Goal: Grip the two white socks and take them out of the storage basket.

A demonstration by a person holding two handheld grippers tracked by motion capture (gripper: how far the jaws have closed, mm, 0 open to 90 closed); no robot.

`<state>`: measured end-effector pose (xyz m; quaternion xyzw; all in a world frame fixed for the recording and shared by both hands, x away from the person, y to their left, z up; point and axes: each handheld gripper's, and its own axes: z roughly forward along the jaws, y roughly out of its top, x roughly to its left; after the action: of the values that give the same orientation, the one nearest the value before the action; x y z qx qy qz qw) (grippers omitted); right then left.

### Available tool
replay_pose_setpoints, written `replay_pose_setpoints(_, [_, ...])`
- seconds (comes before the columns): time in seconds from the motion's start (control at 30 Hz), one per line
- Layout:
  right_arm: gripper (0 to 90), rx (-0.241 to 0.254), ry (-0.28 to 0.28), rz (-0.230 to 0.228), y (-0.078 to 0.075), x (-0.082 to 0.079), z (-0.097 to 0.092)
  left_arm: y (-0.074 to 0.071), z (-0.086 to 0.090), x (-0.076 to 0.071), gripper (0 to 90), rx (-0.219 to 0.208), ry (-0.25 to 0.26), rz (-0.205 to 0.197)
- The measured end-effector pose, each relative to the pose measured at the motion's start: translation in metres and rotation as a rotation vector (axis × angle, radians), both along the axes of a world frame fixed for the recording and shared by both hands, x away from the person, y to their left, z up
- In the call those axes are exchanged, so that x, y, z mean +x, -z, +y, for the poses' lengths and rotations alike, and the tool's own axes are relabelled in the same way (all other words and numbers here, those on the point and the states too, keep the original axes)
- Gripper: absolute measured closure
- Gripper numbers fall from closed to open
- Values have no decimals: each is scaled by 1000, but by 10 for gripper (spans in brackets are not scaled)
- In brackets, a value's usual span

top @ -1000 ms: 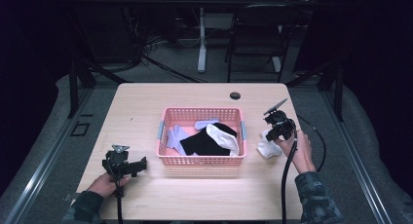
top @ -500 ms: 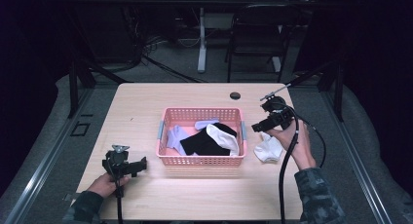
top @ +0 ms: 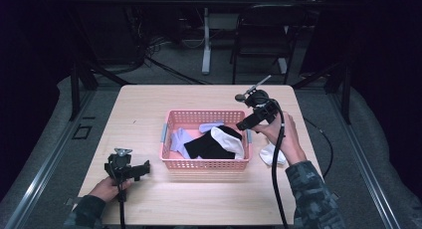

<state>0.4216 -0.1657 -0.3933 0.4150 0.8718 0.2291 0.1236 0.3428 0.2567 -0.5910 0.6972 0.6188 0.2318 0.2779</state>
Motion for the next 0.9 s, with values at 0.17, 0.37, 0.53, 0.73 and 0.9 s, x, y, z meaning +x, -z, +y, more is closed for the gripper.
replay_pose_setpoints(0.17, [94,-19,-36,38,6,7,19,0,0,0,0,0,0,0])
replay_pose_setpoints(0.37, [36,-31,-62,92,21,17,38,0,0,0,0,0,0,0])
replay_pose_setpoints(0.53, [30,-51,-67,129,39,27,48,0,0,0,0,0,0,0])
replay_pose_setpoints(0.73, [198,-80,-65,185,64,35,54,0,0,0,0,0,0,0])
replay_pose_setpoints(0.9, [332,-120,-67,230,82,38,60,0,0,0,0,0,0,0])
